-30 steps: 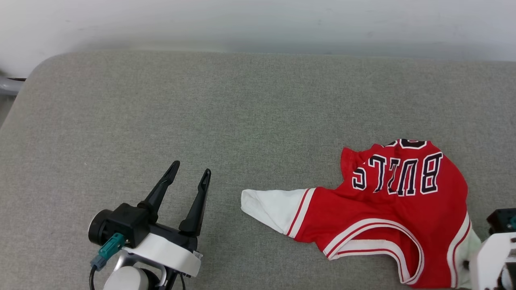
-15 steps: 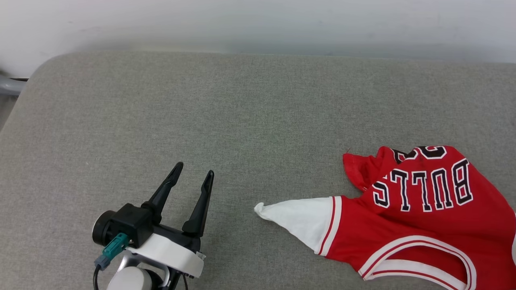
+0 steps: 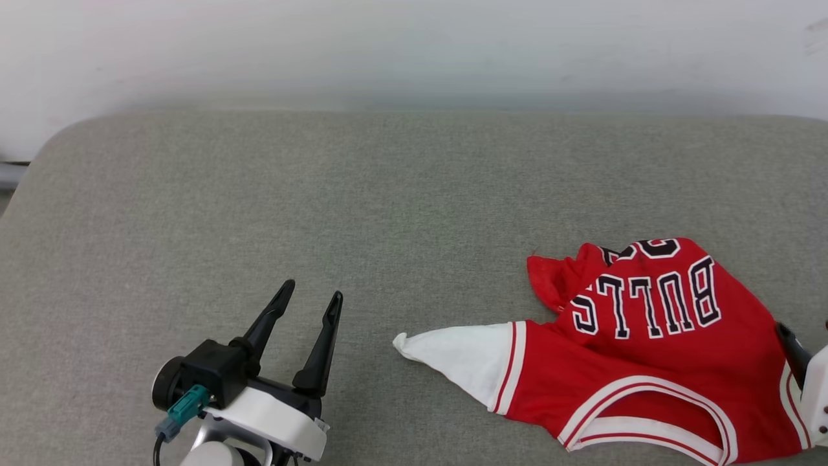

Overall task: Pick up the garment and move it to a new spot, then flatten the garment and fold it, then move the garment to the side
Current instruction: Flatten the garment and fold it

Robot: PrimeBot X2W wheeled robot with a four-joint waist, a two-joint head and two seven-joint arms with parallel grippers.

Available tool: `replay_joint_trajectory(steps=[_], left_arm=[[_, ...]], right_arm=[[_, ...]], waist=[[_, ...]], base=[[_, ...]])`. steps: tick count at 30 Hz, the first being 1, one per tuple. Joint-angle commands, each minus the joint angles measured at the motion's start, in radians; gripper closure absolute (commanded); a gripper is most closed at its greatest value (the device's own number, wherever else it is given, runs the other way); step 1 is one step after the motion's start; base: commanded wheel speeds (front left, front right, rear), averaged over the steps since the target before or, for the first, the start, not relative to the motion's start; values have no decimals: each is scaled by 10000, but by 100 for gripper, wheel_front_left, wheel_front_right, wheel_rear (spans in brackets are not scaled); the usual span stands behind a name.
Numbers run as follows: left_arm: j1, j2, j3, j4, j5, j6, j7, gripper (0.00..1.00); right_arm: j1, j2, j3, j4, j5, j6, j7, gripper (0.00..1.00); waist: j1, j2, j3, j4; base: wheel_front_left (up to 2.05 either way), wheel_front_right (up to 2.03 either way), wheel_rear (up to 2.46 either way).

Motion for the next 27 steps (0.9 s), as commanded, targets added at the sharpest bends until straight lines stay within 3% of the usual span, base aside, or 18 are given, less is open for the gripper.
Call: replay_joint_trajectory(steps=[1,12,18,26,27], left_arm=[[93,28,24,40,-26,5,-22,0],[276,-192,-459,401,-602,3,200,0],[-102,-217,-930,624,-1402,107,2656,0],[-1089,-124,-1471,-156,-1558,1008,6450,0],[-1410,171,-1772,-184,-1109,1284,7416,0]], right_arm=[[38,49,10,-172,-26,-14,-140,0],[904,1374,-177,-2743,164,-13,-3190,0],[1321,1951,-238,-3042,-64,-13,-3740,0],[1168,2025,-16,-3001,-97,-11,-3755,0],[1087,2015,88,-2903,-114,-13,-3684,0]], waist=[[-1,0,-140,-164],[-1,0,-418,-486],[-1,0,-273,-590],[-1,0,193,-817],[-1,0,347,-909]], base=[[0,0,0],[0,0,0],[0,0,0],[0,0,0],[0,0,0]])
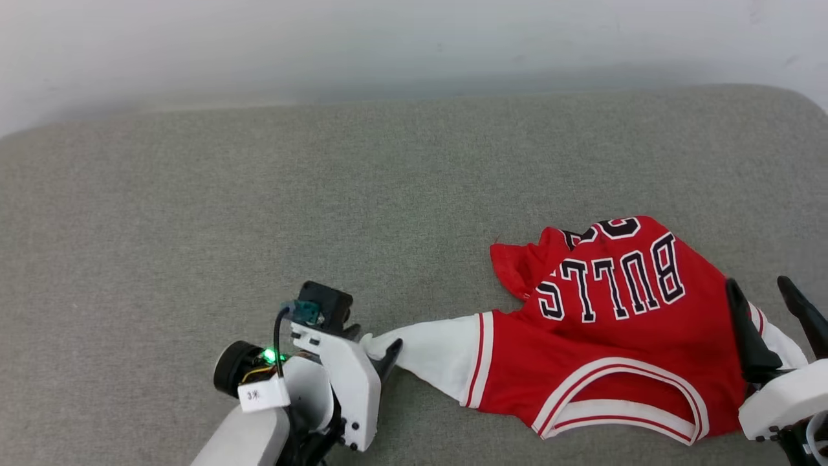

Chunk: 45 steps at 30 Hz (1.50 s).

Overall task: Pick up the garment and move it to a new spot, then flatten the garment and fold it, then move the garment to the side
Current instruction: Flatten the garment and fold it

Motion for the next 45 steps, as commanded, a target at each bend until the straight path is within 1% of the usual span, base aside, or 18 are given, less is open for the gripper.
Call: replay_joint_trajectory(steps=[1,5,11,15,21,22,23,24,25,27,30,33,34,36,40,45], left_arm=[[-108,57,-7,42,57,118,149,0],[-475,145,-118,277,367,356,526,0],[-648,261,-186,980,653,596,520,0],[-628,197,-261,1434,647,603,464,0],[-636,30,-428,2162,470,373,402,0],[-635,-5,-488,2276,419,304,462,3],[-641,-48,-537,2376,395,224,477,45],[-654,-94,-579,2487,332,152,463,96],[-645,-143,-647,2601,299,71,498,100],[-595,-229,-670,2763,185,-35,432,100],[-563,-181,-497,2869,83,-9,86,100],[-488,-80,-140,2791,-105,89,-384,100],[-488,-80,-140,2791,-105,89,-384,100],[-424,123,210,2604,-202,219,-757,100],[-129,358,721,2087,-465,337,-1303,100],[582,756,1249,1019,-799,611,-1464,100]], right_arm=[[-162,36,40,16,-8,-11,-49,0],[-250,58,174,165,51,-9,-132,0],[-341,-26,293,477,85,-11,-275,0],[-406,-97,357,703,122,-9,-382,0],[-556,-226,526,902,166,-9,-406,0],[-578,-250,552,917,176,-9,-403,0],[-594,-274,576,942,187,-9,-395,0],[-598,-308,595,963,188,-11,-388,0],[-626,-335,612,986,184,-11,-386,0],[-665,-374,642,1026,177,-11,-381,0],[-646,-438,651,1097,201,-11,-338,0],[-567,-551,670,1176,221,-9,-248,0],[-567,-551,670,1176,221,-9,-248,0],[-480,-623,695,1228,272,-9,-118,0],[-124,-902,803,1362,390,-11,638,0],[398,-1068,507,1381,387,-11,1915,0]], waist=[[-1,0,109,-79],[-1,0,349,-201],[-1,0,569,-269],[-1,0,660,-243],[-1,0,798,-164],[-1,0,818,-150],[-1,0,837,-137],[-1,0,850,-126],[-1,0,857,-119],[-1,0,846,-108],[-1,0,787,-79],[-1,0,633,-30],[-1,0,633,-30],[-1,0,497,11],[-1,0,175,136],[-1,0,-80,196]], base=[[0,0,0],[0,0,0],[0,0,0],[0,0,0],[0,0,0],[0,0,0],[0,0,0],[0,0,0],[0,0,0],[0,0,0],[0,0,0],[0,0,0],[0,0,0],[0,0,0],[0,0,0],[0,0,0]])
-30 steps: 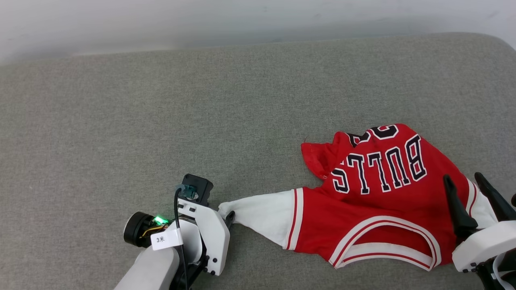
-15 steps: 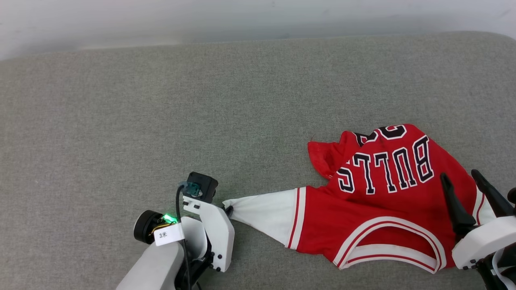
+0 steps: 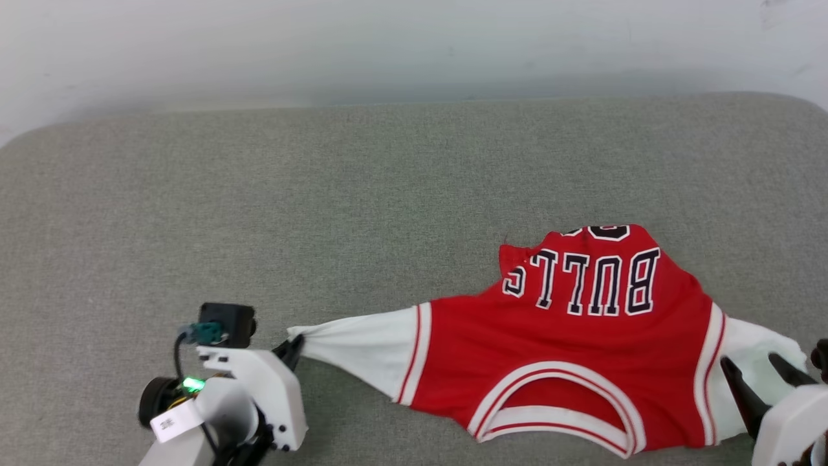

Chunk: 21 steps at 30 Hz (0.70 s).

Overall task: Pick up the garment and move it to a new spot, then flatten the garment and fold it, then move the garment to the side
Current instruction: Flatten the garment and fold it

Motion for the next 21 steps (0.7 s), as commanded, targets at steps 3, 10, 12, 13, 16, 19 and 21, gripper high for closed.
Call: replay_joint_trajectory(steps=[3,10,12,13,16,19,21], left_arm=[[434,212,225,-491,-124,175,-28,100],[1254,568,551,-1637,-328,460,133,100],[1431,598,586,-1893,-437,508,199,100],[1494,594,587,-2020,-477,512,254,100],[1566,654,561,-2339,-498,565,363,100],[1541,688,540,-2549,-471,590,444,100],[1505,709,528,-2635,-450,604,457,100]], right_arm=[[293,-66,-253,-65,-65,-9,655,0],[449,-70,-938,-97,-414,-11,2450,0],[334,-129,-1078,-5,-501,-9,2963,0],[207,-180,-1167,22,-507,-9,3129,0],[-25,-371,-1261,215,-591,-11,3524,0],[-179,-580,-1347,458,-732,-11,4029,0],[-283,-671,-1316,596,-747,-11,4399,0]], waist=[[0,0,-64,59],[0,0,36,234],[0,0,114,286],[0,0,164,318],[0,0,303,428],[0,0,415,531],[0,0,477,578]], base=[[0,0,0],[0,0,0],[0,0,0],[0,0,0],[0,0,0],[0,0,0],[0,0,0]])
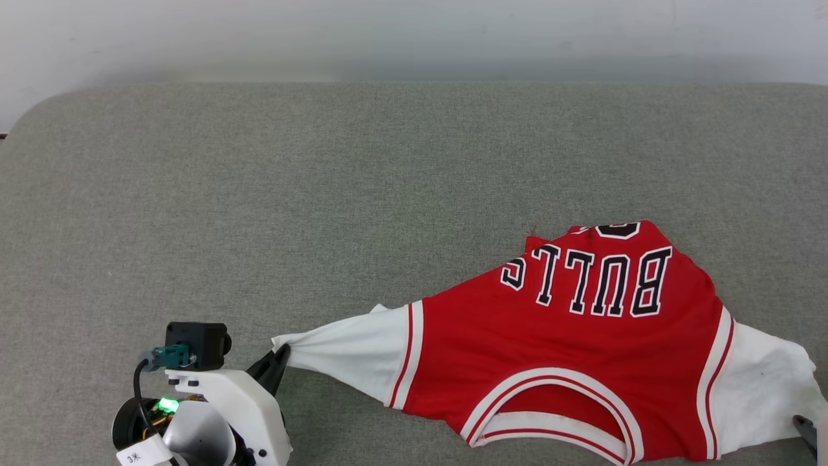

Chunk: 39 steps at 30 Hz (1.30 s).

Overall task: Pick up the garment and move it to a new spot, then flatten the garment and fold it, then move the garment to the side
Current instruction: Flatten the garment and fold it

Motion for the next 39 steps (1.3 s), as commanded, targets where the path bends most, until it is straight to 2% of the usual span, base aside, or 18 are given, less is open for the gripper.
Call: replay_joint_trajectory(steps=[1,9,14,15,16,17,21,27,32,39], left_arm=[[-4,59,19,-43,41,41,18,100],[-237,128,-96,-283,107,29,121,100],[-328,163,-96,-315,123,36,125,100],[-334,173,-99,-311,123,42,130,100],[-338,180,-104,-305,122,49,135,100],[-344,183,-107,-292,120,61,140,100],[-273,221,-61,-260,93,89,73,100],[111,365,128,-236,-12,105,-139,100],[390,493,253,-585,-95,-43,-454,100],[515,994,663,-1292,-101,-184,-669,100]], right_arm=[[-159,11,-23,45,66,-13,88,0],[-571,56,173,852,417,-13,262,0],[-600,298,760,1702,595,-5,202,0],[-578,369,899,1865,678,9,200,59],[-569,416,1014,1995,769,9,164,87],[-567,418,1095,2096,848,15,120,100],[-596,210,1226,2237,1078,4,-212,100],[-591,-386,1178,1638,1366,-10,-757,100],[-670,-878,1094,638,1684,-11,-1107,100],[-1083,-1701,955,-1067,2367,-13,-1325,100]], waist=[[0,0,54,38],[0,0,502,163],[0,0,677,202],[0,0,685,201],[0,0,684,199],[0,0,670,192],[0,0,456,121],[0,0,-143,-65],[0,0,-699,-205],[0,0,-1351,-347]], base=[[0,0,0],[0,0,0],[0,0,0],[0,0,0],[0,0,0],[0,0,0],[0,0,0],[0,0,0],[0,0,0],[0,0,0]])
